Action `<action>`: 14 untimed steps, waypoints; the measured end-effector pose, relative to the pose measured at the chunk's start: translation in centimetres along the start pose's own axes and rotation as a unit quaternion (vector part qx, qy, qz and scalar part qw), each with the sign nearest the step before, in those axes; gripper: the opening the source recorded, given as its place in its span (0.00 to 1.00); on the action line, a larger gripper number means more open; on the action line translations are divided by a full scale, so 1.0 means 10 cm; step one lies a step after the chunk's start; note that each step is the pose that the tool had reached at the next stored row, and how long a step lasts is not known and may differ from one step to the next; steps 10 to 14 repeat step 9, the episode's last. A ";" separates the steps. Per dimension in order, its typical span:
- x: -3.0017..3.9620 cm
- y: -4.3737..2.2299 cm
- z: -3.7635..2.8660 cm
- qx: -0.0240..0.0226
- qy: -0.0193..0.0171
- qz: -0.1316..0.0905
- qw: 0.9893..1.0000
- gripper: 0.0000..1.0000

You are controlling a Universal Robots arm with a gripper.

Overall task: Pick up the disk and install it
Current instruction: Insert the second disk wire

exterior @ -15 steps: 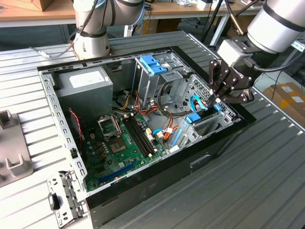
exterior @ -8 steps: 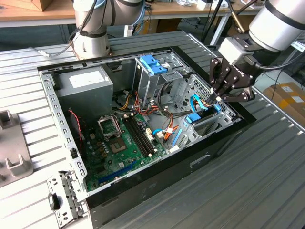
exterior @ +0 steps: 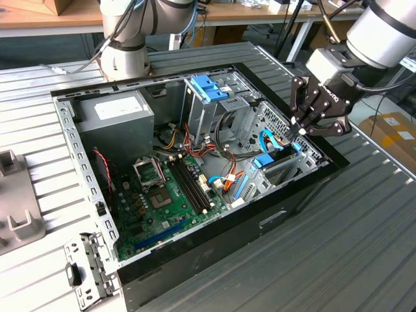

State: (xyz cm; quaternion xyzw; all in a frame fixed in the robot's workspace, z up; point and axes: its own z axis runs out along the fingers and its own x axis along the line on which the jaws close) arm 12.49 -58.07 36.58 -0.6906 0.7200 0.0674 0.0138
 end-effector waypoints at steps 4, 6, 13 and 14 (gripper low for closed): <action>-0.003 -0.025 -0.012 -0.001 0.000 0.000 1.000 0.10; -0.003 -0.027 -0.013 -0.001 0.000 0.000 1.000 0.10; -0.003 -0.027 -0.013 -0.001 0.000 0.000 1.000 0.10; -0.003 -0.027 -0.013 -0.001 0.000 0.000 1.000 0.10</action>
